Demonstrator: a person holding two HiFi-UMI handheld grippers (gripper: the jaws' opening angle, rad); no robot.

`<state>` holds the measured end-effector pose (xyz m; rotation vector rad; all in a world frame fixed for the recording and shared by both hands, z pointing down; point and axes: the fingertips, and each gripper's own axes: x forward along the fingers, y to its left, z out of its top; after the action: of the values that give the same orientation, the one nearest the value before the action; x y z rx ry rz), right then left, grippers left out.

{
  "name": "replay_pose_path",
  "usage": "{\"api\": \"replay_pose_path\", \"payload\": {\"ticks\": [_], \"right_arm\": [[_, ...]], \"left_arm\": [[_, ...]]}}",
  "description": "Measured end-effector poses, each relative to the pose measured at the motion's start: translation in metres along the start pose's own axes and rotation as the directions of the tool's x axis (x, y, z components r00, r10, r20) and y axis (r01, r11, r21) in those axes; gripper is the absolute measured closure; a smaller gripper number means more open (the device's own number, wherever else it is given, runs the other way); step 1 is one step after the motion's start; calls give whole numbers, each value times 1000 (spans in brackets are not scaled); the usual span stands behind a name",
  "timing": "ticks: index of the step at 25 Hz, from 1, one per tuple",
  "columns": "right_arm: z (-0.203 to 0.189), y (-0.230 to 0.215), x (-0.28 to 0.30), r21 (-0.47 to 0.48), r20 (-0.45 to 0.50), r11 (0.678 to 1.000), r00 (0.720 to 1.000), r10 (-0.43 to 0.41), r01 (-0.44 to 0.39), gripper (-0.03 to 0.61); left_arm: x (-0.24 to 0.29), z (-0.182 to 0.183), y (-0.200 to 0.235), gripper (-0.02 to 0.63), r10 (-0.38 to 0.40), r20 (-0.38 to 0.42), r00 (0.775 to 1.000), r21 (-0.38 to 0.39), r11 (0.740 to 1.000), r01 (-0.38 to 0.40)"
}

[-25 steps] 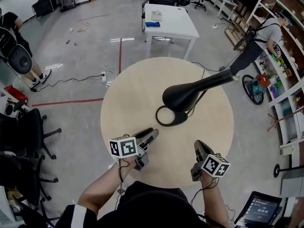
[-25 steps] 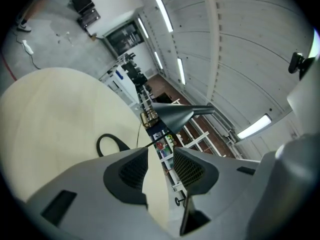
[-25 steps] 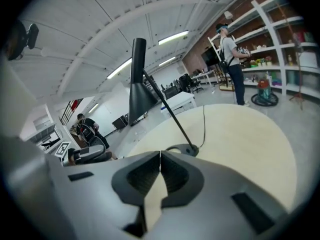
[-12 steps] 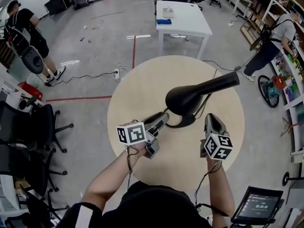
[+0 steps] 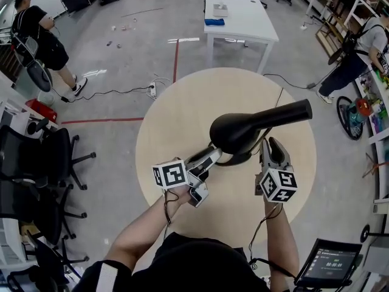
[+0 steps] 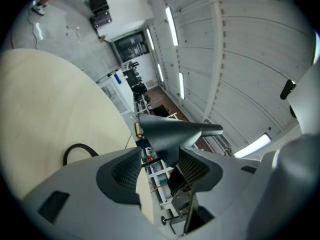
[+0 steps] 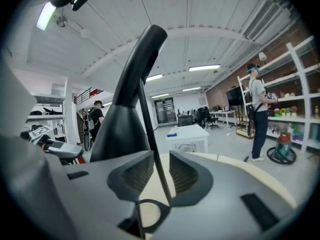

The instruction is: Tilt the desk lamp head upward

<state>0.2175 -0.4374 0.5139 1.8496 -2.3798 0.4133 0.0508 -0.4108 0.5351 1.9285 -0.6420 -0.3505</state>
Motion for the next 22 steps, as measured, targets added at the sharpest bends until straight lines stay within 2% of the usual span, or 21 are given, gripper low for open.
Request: {"api": "replay_pose_path", "payload": {"ticks": [4, 7, 11, 14, 16, 20, 22], "right_arm": [[1, 1, 3, -13, 20, 1000, 1000, 22, -21, 502], [1, 7, 3, -39, 21, 998, 999, 42, -41, 502], [-1, 10, 7, -82, 6, 996, 999, 35, -34, 502], [-1, 9, 11, -89, -5, 996, 1000, 25, -25, 502], [1, 8, 13, -105, -14, 994, 1000, 16, -17, 506], [0, 8, 13, -151, -18, 988, 1000, -14, 11, 525], [-1, 8, 15, -144, -21, 989, 1000, -13, 10, 526]], "left_arm": [[7, 0, 2, 396, -54, 26, 998, -69, 996, 56], [9, 3, -1, 396, -95, 31, 995, -75, 992, 97], [12, 2, -5, 397, -103, 13, 995, -38, 994, 104], [13, 3, -5, 399, -72, 1, 997, 20, 997, 72], [13, 5, -3, 426, -43, -6, 999, 54, 998, 44], [12, 5, -1, 443, -23, -16, 1000, 76, 997, 24], [12, 7, 0, 446, -19, -14, 1000, 88, 996, 20]]}}
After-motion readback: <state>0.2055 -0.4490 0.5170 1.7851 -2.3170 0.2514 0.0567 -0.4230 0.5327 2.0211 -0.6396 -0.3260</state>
